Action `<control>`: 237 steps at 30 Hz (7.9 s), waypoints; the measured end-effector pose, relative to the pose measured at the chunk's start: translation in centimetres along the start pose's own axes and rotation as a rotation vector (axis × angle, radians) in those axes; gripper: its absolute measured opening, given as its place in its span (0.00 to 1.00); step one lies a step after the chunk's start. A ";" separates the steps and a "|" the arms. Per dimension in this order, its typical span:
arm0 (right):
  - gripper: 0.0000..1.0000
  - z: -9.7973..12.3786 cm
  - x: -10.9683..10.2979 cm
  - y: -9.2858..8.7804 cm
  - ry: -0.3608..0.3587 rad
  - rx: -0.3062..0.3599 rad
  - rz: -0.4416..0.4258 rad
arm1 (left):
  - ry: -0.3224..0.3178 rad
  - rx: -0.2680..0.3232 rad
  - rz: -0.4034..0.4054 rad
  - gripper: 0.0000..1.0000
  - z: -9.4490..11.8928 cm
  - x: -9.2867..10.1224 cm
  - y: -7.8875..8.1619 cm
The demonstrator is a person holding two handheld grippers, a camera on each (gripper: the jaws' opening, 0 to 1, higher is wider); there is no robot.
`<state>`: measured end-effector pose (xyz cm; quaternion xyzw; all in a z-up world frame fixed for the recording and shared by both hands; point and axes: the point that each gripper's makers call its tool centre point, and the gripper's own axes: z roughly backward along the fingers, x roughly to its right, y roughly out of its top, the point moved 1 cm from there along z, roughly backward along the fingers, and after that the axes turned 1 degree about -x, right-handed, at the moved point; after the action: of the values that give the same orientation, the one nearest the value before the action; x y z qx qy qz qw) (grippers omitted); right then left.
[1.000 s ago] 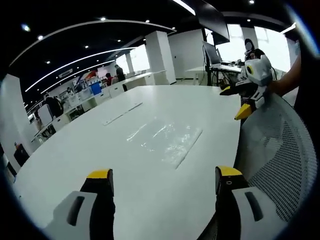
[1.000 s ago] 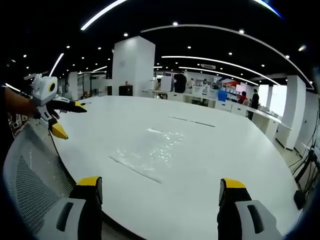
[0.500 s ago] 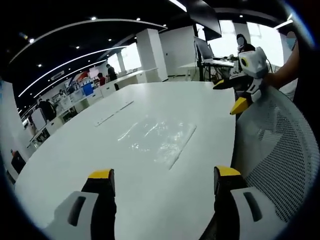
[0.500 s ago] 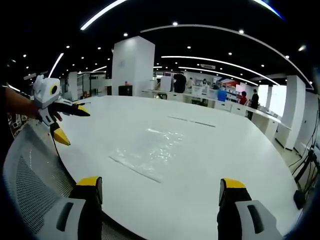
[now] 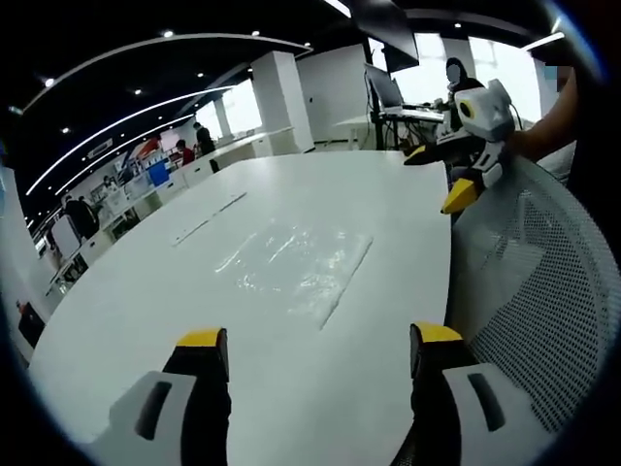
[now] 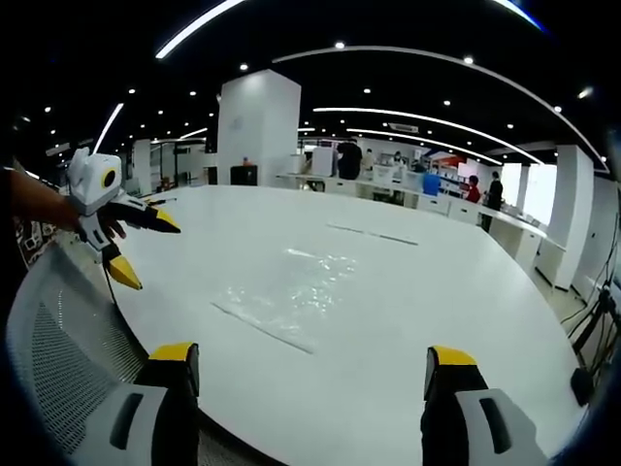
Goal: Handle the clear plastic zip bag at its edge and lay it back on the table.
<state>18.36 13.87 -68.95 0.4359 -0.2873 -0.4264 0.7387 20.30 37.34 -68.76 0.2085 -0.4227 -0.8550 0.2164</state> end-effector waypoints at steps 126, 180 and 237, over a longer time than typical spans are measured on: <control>0.86 -0.3 -0.4 -1.3 0.033 -0.088 0.007 | -0.488 -0.427 -0.289 0.00 -11.1 0.3 -2.5; 0.55 -1.4 -3.3 3.0 0.175 -0.068 0.325 | -0.506 -0.324 -0.373 0.00 -5.1 1.8 1.5; 0.00 -4.6 -7.2 4.9 0.337 -0.068 0.575 | -0.475 -0.191 -0.149 0.00 -2.8 1.4 6.5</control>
<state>20.52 23.28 -67.04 0.3765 -0.2580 -0.1319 0.8799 21.89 31.22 -65.23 0.0112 -0.3624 -0.9296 0.0663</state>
